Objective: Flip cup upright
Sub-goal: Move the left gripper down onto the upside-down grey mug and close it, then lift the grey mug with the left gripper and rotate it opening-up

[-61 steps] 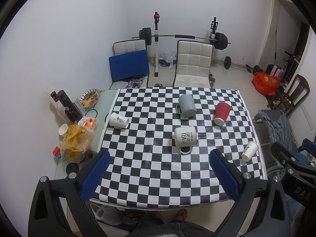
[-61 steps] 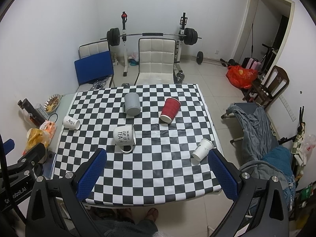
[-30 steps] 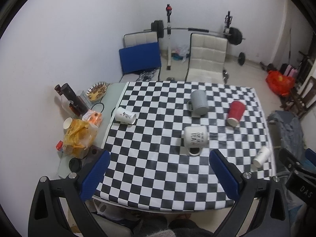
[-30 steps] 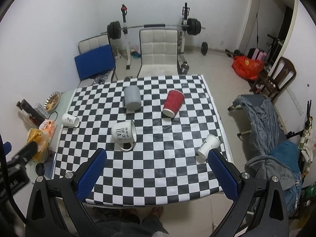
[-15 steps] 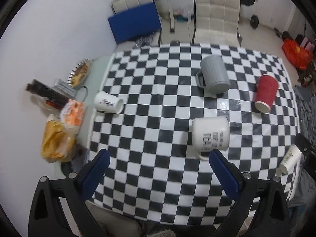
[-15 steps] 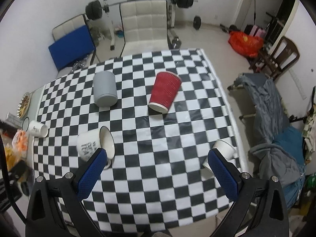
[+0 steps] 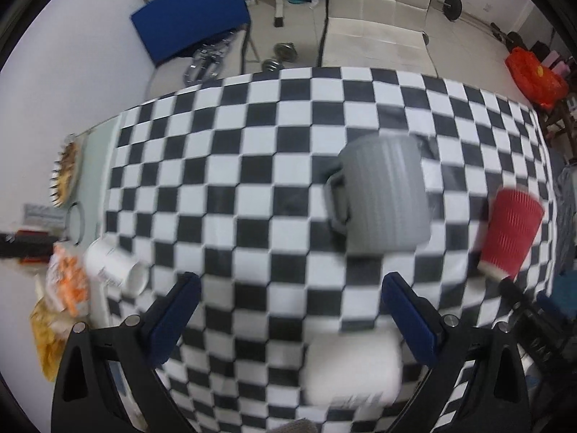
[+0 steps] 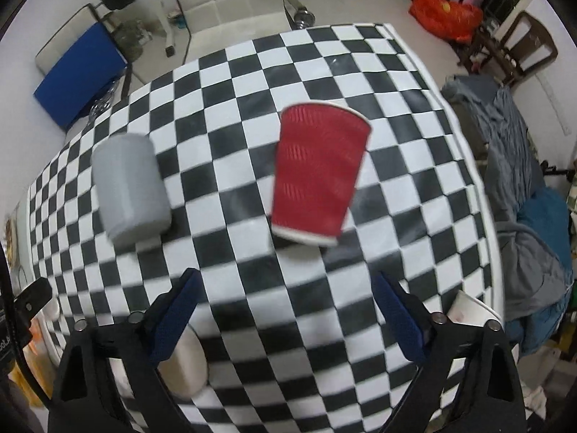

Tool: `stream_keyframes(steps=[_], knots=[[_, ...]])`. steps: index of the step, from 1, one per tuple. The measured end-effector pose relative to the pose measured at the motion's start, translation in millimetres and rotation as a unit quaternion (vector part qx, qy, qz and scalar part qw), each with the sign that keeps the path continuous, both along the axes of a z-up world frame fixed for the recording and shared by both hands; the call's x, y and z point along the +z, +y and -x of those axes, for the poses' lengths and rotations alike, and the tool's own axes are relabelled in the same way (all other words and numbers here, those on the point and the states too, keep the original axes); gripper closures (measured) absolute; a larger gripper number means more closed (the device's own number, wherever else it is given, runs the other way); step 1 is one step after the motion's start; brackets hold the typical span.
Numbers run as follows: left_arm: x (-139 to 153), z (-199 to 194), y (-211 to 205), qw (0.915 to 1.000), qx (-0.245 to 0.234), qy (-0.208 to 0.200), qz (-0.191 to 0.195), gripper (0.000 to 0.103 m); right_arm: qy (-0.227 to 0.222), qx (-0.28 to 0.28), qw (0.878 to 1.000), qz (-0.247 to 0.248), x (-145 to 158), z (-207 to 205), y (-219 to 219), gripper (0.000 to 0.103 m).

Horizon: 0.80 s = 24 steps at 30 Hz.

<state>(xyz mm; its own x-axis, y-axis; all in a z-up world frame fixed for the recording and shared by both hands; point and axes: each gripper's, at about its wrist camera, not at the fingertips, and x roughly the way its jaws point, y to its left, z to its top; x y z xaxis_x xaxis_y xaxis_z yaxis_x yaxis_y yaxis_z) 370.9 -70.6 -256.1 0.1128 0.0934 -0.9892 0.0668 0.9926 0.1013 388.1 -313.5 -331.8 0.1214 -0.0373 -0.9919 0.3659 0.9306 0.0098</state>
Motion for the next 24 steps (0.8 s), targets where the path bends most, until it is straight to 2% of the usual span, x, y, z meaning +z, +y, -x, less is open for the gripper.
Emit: stream_keyframes(steps=[3, 4, 6, 9, 13, 18, 19, 20, 21, 24], knots=[[-10.5, -29.4, -7.5, 0.9992, 0.006, 0.014, 0.037, 0.001, 0.010, -0.005, 1.000, -0.003, -12.2, -21.6, -1.3, 0.032], [-13.4, -36.1, -9.8, 0.9987, 0.008, 0.019, 0.047, 0.001, 0.014, -0.005, 1.000, -0.004, -15.7, -27.0, -1.4, 0.034], [-21.3, -50.0, -16.8, 0.9967, 0.009, 0.032, 0.074, 0.001, 0.020, -0.009, 1.000, 0.000, -22.1, -37.0, -2.1, 0.034], [-36.0, -63.7, -32.4, 0.9948, 0.000, 0.050, 0.089, 0.001, 0.030, -0.013, 0.999, 0.005, -28.9, -45.3, -1.6, 0.034], [-60.3, -72.4, -48.6, 0.9930, -0.013, 0.076, 0.090, 0.001, 0.034, -0.012, 0.999, 0.025, -31.5, -53.1, 0.9, 0.032], [-81.3, -75.3, -57.5, 0.9932, -0.030, 0.086, 0.073, 0.005, 0.040, -0.005, 0.998, 0.041, -32.5, -58.2, 4.6, 0.032], [-84.3, -74.6, -57.1, 0.9925, -0.031, 0.085, 0.082, 0.006, 0.041, -0.005, 0.998, 0.045, -32.8, -58.7, 5.1, 0.032], [-86.5, -74.8, -58.0, 0.9915, -0.033, 0.085, 0.093, 0.009, 0.042, -0.004, 0.998, 0.046, -32.9, -59.2, 5.2, 0.032], [-87.0, -75.9, -57.8, 0.9909, -0.035, 0.084, 0.100, 0.019, 0.042, -0.004, 0.998, 0.047, -32.9, -59.0, 6.1, 0.032], [-87.4, -75.5, -63.3, 0.9914, -0.046, 0.080, 0.093, 0.020, 0.045, -0.004, 0.998, 0.047, -33.5, -58.5, 6.7, 0.032]])
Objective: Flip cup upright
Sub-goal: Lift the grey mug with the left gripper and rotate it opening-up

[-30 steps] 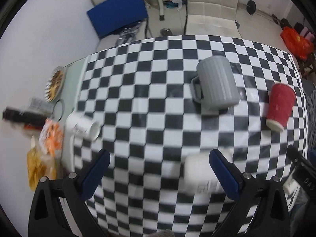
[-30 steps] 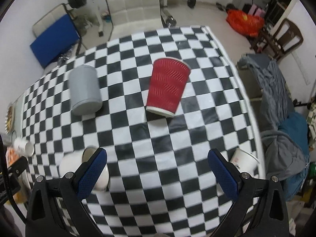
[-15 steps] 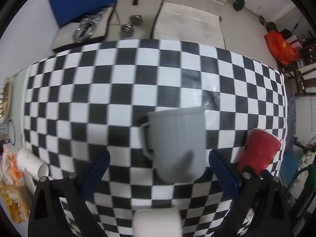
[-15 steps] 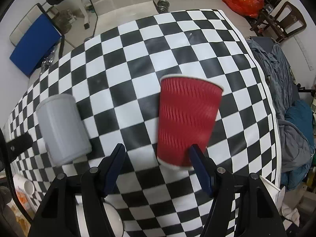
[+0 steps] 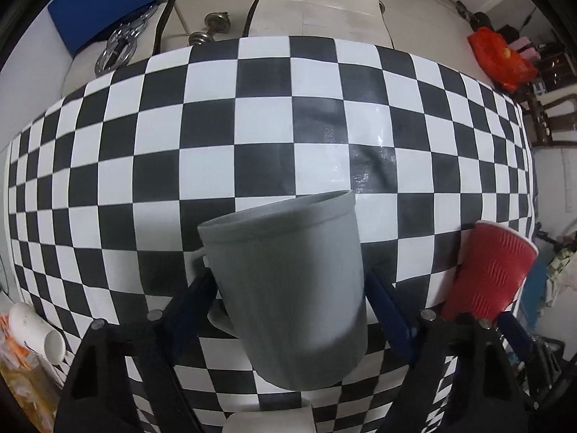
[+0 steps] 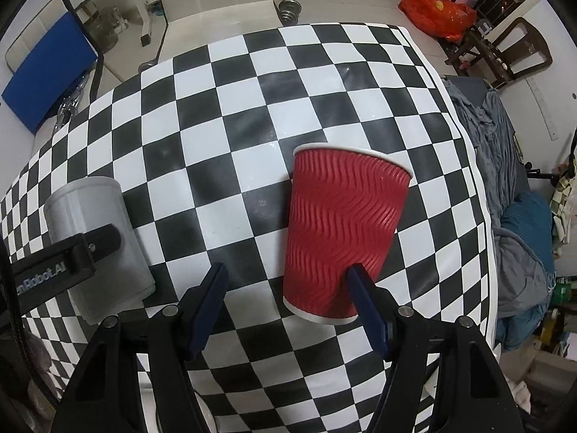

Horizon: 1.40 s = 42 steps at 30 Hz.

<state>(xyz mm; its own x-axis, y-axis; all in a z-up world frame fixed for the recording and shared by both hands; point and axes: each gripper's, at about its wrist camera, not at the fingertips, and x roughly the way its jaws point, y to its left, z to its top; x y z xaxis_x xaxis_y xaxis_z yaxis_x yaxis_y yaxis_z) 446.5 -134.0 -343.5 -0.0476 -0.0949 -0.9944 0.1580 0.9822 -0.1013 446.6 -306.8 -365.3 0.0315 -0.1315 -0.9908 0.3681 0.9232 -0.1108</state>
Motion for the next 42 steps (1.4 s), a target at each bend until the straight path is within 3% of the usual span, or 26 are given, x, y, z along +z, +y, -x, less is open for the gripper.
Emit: stream_keyframes(steps=[12, 18, 26, 33, 39, 42], knots=[[10.9, 15.0, 3.1, 0.9992, -0.004, -0.040, 0.000, 0.022, -0.007, -0.003, 1.000, 0.007, 14.9, 7.9, 3.8, 0.032], [35.6, 24.5, 11.8, 0.9971, -0.019, -0.073, 0.008, 0.023, -0.021, -0.002, 1.000, 0.012, 34.0, 17.6, 9.9, 0.032], [81.2, 45.6, 40.3, 0.9939, -0.004, -0.106, 0.030, 0.023, -0.051, 0.004, 0.999, 0.006, 68.8, 40.2, 18.1, 0.032], [137.7, 89.5, 65.2, 0.9878, 0.010, -0.148, 0.046, 0.023, -0.078, 0.022, 0.997, -0.013, 104.0, 80.7, 29.5, 0.032], [174.5, 153.6, 91.8, 0.9834, 0.036, -0.173, 0.042, 0.023, -0.097, 0.058, 0.993, -0.035, 126.7, 142.5, 45.1, 0.032], [178.3, 191.7, 101.5, 0.9832, 0.051, -0.171, 0.038, 0.023, -0.089, 0.081, 0.991, -0.056, 122.4, 172.2, 52.5, 0.020]])
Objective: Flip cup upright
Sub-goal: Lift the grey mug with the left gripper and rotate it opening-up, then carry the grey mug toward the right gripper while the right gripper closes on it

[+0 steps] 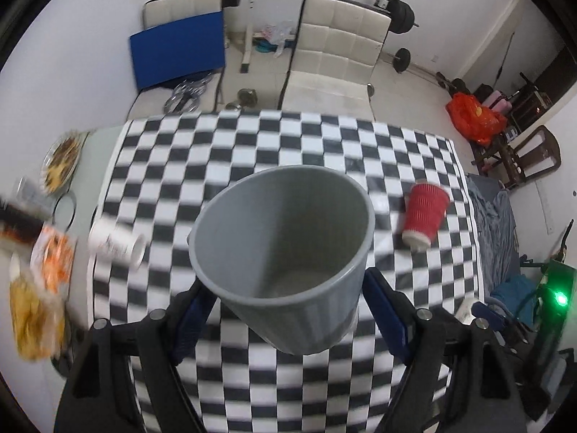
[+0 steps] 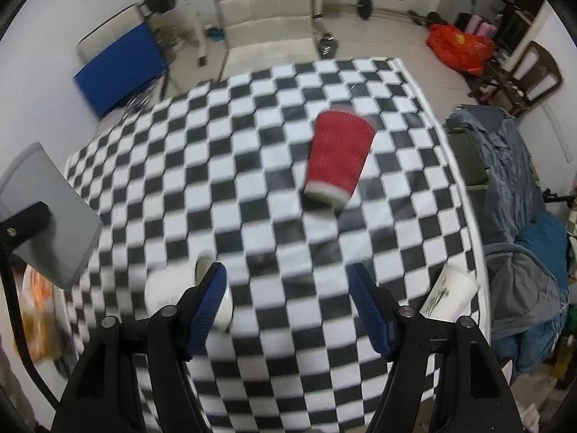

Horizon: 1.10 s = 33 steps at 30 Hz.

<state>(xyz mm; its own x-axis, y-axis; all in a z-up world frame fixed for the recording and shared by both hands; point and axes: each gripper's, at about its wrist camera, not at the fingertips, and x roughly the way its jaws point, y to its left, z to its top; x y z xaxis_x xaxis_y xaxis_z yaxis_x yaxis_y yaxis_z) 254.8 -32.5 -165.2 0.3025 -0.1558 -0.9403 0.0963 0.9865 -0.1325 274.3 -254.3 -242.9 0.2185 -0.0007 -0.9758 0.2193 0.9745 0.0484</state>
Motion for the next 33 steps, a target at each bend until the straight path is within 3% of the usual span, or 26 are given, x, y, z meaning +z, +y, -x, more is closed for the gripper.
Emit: stream_keyframes(steps=[7, 12, 17, 20, 27, 33], knots=[[-33.8, 80.8, 21.7, 0.9979, 0.029, 0.057, -0.008, 0.023, 0.041, 0.072, 0.996, -0.018, -37.3, 76.6, 24.9, 0.019], [-97.1, 121.1, 20.1, 0.9904, 0.022, 0.133, -0.031, 0.023, 0.082, 0.096, 0.992, -0.028, -70.3, 119.0, 33.2, 0.019], [-160.5, 125.3, 11.6, 0.9769, -0.001, 0.206, -0.056, 0.023, 0.106, 0.099, 0.989, -0.027, -92.7, 128.0, 29.8, 0.019], [-179.1, 119.2, 5.7, 0.9739, -0.007, 0.218, -0.062, 0.023, 0.114, 0.098, 0.988, -0.020, -101.6, 127.4, 26.9, 0.019], [-194.2, 91.7, -4.1, 0.9710, -0.004, 0.232, -0.058, 0.023, 0.133, 0.073, 0.988, -0.019, -125.0, 127.2, 10.3, 0.019], [-191.0, 87.2, -6.4, 0.9709, -0.003, 0.232, -0.060, 0.023, 0.133, 0.054, 0.990, -0.012, -127.1, 126.1, 5.1, 0.019]])
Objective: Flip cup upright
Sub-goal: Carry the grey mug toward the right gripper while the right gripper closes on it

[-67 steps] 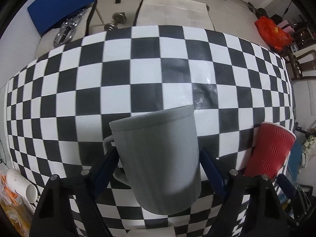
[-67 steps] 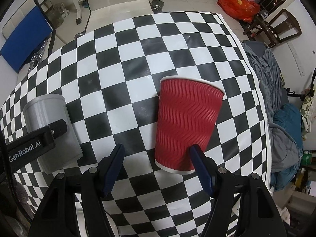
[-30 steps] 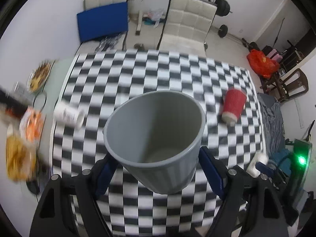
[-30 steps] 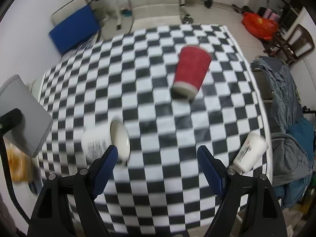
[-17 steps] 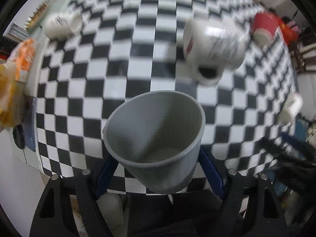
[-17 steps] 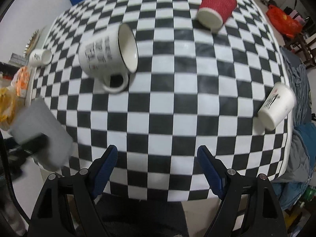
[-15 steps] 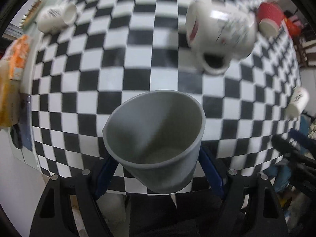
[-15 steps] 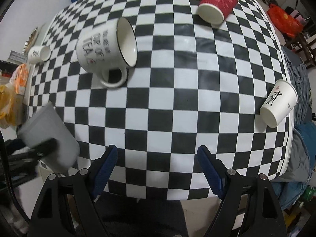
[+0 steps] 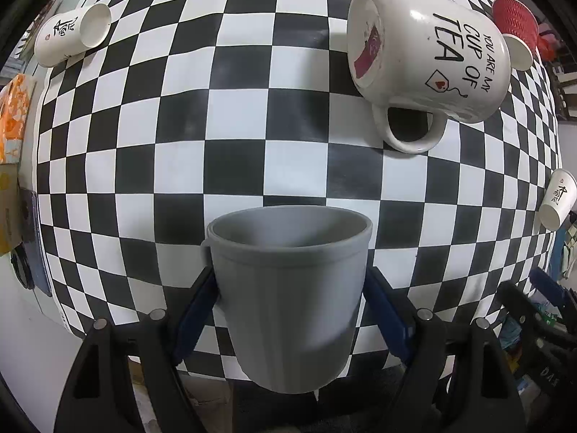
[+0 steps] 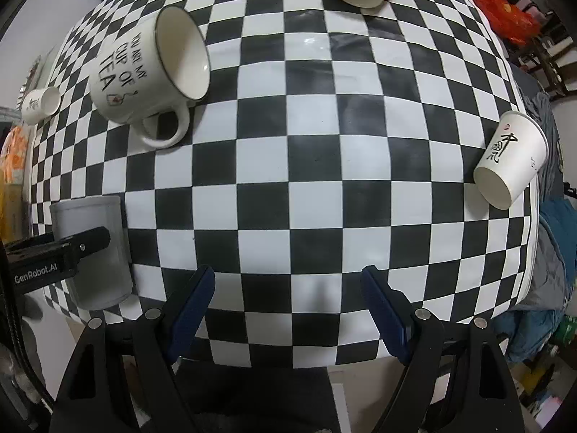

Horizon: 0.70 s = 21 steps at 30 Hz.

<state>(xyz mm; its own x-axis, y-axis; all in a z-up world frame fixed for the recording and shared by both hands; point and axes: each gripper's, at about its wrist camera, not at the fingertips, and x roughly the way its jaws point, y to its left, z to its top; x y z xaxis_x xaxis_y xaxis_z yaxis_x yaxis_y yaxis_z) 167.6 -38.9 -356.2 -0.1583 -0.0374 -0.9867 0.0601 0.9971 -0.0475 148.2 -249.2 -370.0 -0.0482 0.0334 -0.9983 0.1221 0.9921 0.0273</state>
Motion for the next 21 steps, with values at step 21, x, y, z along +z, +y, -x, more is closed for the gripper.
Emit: stream_keyframes(steps=[21], knots=[[93.9, 21.6, 108.5, 0.9684, 0.098, -0.228, -0.017, 0.010, 0.002, 0.017, 0.991, -0.135, 19.3, 6.9, 47.7, 0.019]])
